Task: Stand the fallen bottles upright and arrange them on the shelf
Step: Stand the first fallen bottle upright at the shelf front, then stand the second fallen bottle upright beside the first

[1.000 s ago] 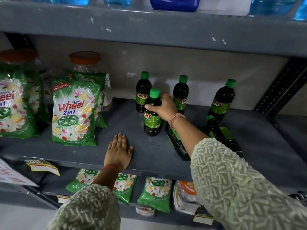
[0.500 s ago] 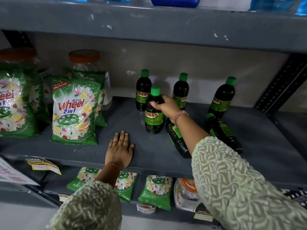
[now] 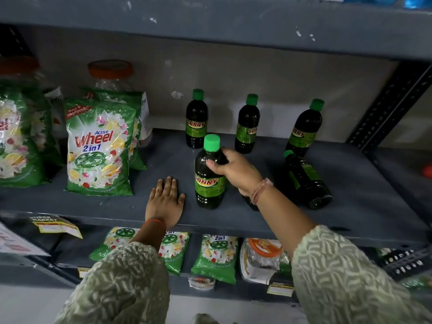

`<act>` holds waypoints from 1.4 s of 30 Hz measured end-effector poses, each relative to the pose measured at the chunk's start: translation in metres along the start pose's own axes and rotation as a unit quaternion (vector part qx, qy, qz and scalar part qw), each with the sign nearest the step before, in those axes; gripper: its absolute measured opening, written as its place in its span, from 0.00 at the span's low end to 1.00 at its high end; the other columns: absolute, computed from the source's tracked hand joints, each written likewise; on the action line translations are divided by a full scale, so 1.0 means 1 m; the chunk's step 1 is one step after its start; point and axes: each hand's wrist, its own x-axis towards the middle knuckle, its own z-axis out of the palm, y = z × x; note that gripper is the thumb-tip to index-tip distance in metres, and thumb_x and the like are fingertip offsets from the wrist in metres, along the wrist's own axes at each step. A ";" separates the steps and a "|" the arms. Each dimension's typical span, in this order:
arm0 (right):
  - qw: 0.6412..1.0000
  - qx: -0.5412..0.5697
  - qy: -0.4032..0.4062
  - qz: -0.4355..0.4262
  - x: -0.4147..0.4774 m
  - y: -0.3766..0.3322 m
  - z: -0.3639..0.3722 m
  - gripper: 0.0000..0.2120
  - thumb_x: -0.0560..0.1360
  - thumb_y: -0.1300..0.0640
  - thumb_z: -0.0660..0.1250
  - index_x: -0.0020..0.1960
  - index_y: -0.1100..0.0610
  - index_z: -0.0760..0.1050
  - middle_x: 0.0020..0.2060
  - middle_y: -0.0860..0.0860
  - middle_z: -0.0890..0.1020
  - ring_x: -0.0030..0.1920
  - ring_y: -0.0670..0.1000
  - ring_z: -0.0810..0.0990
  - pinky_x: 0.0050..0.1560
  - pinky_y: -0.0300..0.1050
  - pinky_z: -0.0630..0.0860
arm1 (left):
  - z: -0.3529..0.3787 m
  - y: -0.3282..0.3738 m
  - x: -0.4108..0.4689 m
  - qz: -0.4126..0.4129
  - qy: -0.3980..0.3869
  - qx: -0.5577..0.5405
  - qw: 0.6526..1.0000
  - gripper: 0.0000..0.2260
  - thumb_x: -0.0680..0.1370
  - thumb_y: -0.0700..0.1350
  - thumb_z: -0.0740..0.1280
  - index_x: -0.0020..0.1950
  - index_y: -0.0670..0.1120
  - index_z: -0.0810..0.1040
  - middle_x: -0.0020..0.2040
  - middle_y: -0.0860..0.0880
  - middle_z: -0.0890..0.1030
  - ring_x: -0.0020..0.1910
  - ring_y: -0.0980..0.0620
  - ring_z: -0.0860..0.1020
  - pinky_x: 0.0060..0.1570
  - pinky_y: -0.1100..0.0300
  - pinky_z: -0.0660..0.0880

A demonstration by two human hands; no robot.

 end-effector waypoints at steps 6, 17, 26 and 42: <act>1.000 0.001 -0.014 -0.022 -0.019 0.011 0.010 0.19 0.69 0.54 0.68 0.59 0.56 0.73 0.58 0.57 0.80 0.60 0.56 0.76 0.64 0.59 0.71 | 0.001 -0.001 -0.001 0.010 0.010 -0.003 1.000 0.26 0.80 0.51 0.48 0.76 0.43 0.47 0.78 0.46 0.47 0.77 0.46 0.45 0.76 0.51 0.46; 0.949 -0.291 0.085 0.085 0.005 0.018 -0.059 0.32 0.69 0.36 0.64 0.59 0.62 0.72 0.62 0.59 0.76 0.63 0.59 0.73 0.62 0.50 0.70 | 0.001 -0.001 -0.003 0.010 0.013 0.005 1.000 0.26 0.81 0.51 0.47 0.76 0.43 0.47 0.78 0.45 0.48 0.77 0.45 0.46 0.76 0.51 0.46; 0.974 -0.131 0.157 0.093 0.018 0.068 -0.045 0.27 0.63 0.35 0.68 0.51 0.56 0.76 0.49 0.56 0.82 0.50 0.57 0.79 0.54 0.52 0.76 | 0.000 0.001 -0.002 0.004 0.016 0.005 1.000 0.25 0.81 0.51 0.47 0.76 0.44 0.46 0.78 0.46 0.47 0.77 0.46 0.45 0.77 0.52 0.46; 0.931 -0.108 0.346 -0.053 0.022 0.036 -0.053 0.34 0.60 0.43 0.76 0.57 0.60 0.68 0.58 0.58 0.71 0.61 0.58 0.67 0.63 0.49 0.64 | -0.001 0.002 -0.002 0.008 0.003 0.015 1.000 0.25 0.81 0.50 0.47 0.75 0.43 0.45 0.78 0.45 0.46 0.77 0.45 0.44 0.76 0.50 0.45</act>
